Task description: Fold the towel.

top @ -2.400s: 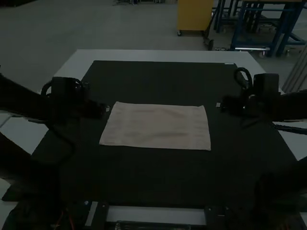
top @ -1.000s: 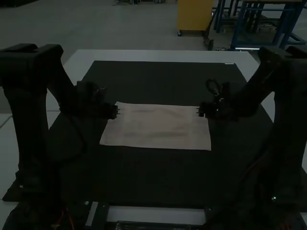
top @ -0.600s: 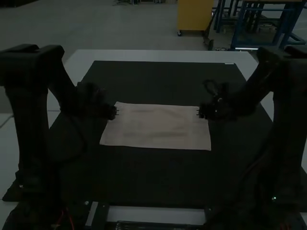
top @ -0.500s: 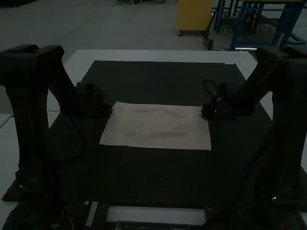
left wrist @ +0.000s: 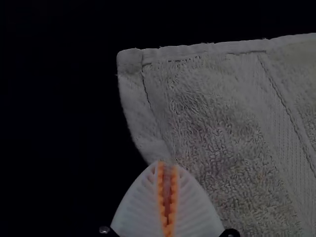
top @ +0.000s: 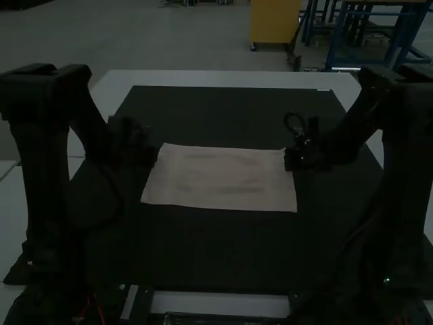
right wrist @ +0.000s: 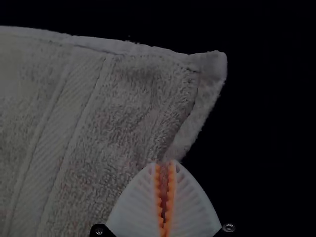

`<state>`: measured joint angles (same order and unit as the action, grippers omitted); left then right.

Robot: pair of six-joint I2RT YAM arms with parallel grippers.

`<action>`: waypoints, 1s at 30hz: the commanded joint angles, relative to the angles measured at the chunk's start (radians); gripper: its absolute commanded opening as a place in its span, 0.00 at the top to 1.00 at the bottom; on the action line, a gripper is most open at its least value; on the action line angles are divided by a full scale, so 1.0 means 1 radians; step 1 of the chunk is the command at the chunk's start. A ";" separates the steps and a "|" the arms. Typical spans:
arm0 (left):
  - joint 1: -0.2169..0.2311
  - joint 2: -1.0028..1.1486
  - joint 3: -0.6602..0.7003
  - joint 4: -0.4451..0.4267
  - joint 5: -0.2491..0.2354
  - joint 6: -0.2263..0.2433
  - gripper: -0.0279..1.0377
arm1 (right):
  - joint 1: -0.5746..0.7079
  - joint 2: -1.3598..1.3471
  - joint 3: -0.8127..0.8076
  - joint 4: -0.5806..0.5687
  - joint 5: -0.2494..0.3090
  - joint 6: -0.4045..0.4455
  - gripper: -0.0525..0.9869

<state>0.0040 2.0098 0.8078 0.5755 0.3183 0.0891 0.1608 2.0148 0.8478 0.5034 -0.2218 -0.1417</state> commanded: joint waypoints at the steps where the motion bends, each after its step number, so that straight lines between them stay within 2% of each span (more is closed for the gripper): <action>1: 0.021 -0.046 0.042 -0.012 -0.005 0.000 0.96 | -0.003 -0.070 0.027 0.003 -0.014 0.027 0.97; 5: 0.021 -0.082 0.051 -0.085 0.015 0.001 0.96 | -0.017 -0.119 0.025 -0.023 -0.022 0.037 0.97; 7: 0.025 -0.108 0.044 -0.131 0.027 0.018 0.96 | -0.026 -0.143 0.013 -0.035 -0.031 0.040 0.97; 17: 0.079 -0.255 -0.065 -0.157 0.050 0.041 0.96 | -0.060 -0.248 -0.095 -0.059 -0.063 0.045 0.97; 21: 0.076 -0.313 -0.111 -0.166 0.051 0.044 0.96 | -0.060 -0.291 -0.138 -0.068 -0.068 0.045 0.97; 30: 0.073 -0.482 -0.199 -0.249 0.053 0.067 0.96 | -0.060 -0.399 -0.205 -0.108 -0.096 0.047 0.97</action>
<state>0.0589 1.5925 0.6331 0.3317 0.3870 0.1333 0.1219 1.6619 0.6575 0.3988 -0.3164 -0.1009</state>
